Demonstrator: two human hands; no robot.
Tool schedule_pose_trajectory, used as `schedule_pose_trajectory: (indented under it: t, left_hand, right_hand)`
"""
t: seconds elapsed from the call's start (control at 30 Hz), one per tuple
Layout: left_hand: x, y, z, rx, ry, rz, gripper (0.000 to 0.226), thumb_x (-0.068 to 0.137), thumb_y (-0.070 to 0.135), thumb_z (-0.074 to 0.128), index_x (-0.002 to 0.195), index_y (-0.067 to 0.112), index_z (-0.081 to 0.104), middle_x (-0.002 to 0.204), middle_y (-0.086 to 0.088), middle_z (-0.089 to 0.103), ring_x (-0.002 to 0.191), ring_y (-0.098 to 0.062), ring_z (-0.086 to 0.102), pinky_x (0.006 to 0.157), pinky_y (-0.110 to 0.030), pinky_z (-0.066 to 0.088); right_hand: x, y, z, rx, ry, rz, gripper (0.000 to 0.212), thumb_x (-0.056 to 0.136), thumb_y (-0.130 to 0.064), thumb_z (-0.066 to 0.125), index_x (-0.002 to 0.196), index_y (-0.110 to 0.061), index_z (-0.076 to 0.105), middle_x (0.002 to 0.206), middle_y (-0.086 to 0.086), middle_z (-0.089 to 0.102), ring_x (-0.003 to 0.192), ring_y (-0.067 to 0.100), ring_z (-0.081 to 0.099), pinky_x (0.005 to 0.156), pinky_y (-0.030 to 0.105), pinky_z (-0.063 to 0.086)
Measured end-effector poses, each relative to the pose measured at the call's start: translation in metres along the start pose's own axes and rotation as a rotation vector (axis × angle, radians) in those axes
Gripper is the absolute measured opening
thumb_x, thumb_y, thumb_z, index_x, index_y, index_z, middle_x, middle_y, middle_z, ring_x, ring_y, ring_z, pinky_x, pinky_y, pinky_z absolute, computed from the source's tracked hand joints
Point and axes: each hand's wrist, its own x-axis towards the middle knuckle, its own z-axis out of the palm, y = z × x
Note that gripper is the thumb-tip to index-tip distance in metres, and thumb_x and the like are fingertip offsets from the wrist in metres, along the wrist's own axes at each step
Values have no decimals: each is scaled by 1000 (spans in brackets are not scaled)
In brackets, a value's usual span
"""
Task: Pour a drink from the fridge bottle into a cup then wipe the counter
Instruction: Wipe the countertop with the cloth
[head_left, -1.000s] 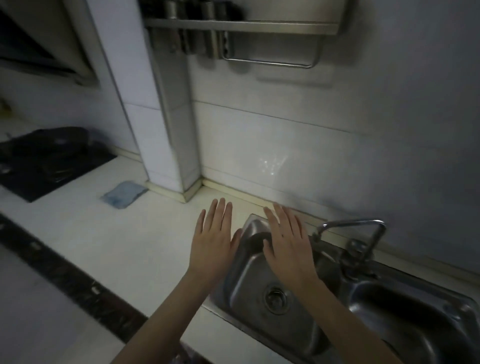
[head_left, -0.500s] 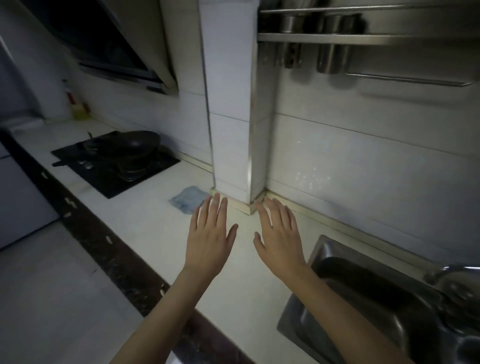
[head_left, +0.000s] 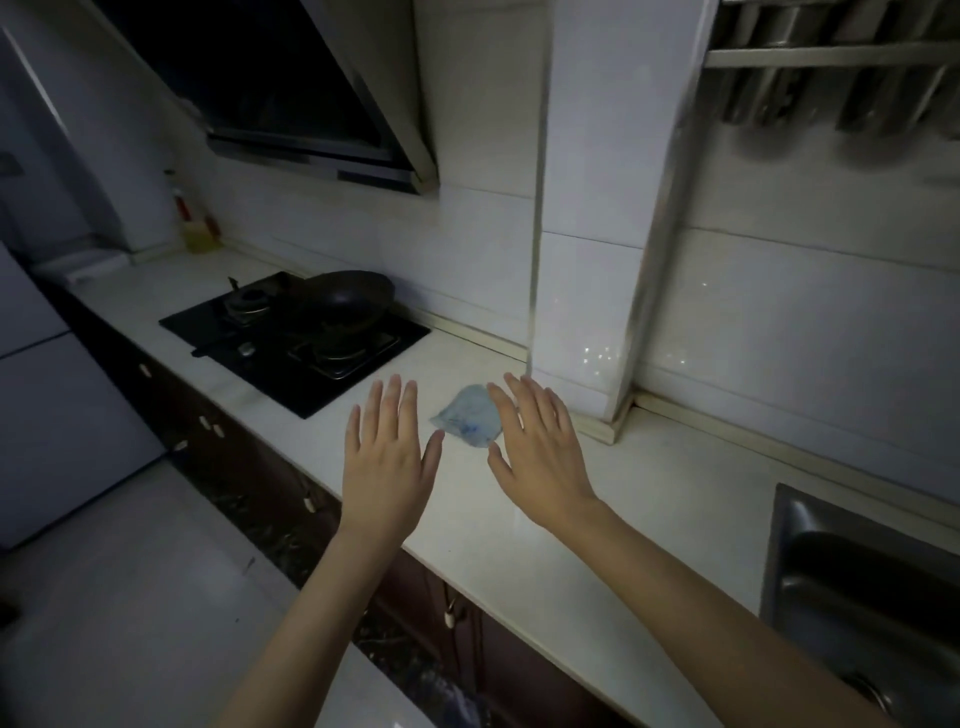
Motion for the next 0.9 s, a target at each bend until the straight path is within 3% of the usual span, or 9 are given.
schedule_pose_trajectory:
  t: [0.27,0.4,0.63,0.9]
  left_hand:
    - [23,-52,46,-14,-104,3,64,102,46,29,155,12,18,163,-9,16,151,-25,9,123,-46,12]
    - [63,-82,64,-13,-81,32,63,102,45,32,153,11,24,161,-10,22,150,-26,16,121,-47,18]
    - [135,-126,93,28,-149,104,62,102,46,29,153,11,24,161,-9,23,150,-25,14,122,-45,16]
    - [196,-145,123,-11,-151,186,61,102,43,33,152,9,28,159,-11,28,149,-26,20,120,-46,22]
  right_hand:
    - [32,-5,63,-4,-86,65,61,87,-27,56,143,-13,37,147,11,39,137,28,35,113,46,29]
    - [67,6,99,-16,-101,103,61,85,-23,60,141,-11,40,145,12,42,134,30,39,112,46,31]
    - [146,-9,152,6,-153,171,61,94,-31,48,148,-13,28,154,9,29,142,27,26,117,45,20]
    - [190,-19,173,-41,-144,222,60,94,-33,47,148,-15,28,155,10,28,142,28,25,117,46,21]
